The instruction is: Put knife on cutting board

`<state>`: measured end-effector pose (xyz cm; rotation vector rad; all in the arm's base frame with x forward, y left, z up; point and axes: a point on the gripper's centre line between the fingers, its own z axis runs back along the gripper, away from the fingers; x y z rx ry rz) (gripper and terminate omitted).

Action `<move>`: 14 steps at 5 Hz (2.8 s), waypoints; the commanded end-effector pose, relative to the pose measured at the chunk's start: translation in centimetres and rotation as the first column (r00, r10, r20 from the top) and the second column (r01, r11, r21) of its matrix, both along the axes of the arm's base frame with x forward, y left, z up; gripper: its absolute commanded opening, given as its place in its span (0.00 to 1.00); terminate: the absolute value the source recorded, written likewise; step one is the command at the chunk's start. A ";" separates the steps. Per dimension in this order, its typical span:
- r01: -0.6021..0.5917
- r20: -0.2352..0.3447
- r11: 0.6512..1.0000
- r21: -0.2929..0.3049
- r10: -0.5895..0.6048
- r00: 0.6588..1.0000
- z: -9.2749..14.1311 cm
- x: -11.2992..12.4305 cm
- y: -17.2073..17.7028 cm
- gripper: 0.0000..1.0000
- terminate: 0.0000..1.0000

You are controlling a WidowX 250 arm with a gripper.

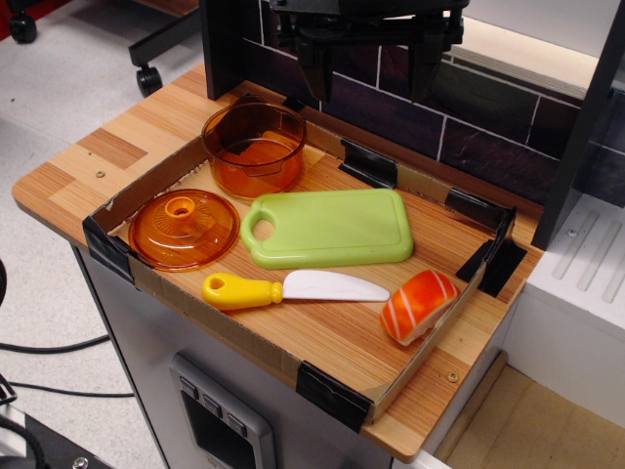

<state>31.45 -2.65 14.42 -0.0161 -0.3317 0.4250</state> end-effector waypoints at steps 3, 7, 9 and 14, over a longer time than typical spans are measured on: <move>0.479 0.011 0.878 0.012 -0.480 0.877 0.1 1.1 -0.4 1.00 0.00; 0.977 -0.031 0.208 -0.055 -0.978 0.207 -3.6 -3.6 3.3 1.00 0.00; 0.979 -0.109 0.196 0.056 -0.973 0.201 -6.2 -5.4 4.1 1.00 0.00; 0.892 -0.182 0.452 0.029 -0.875 0.449 -10.3 -7.4 5.3 1.00 0.00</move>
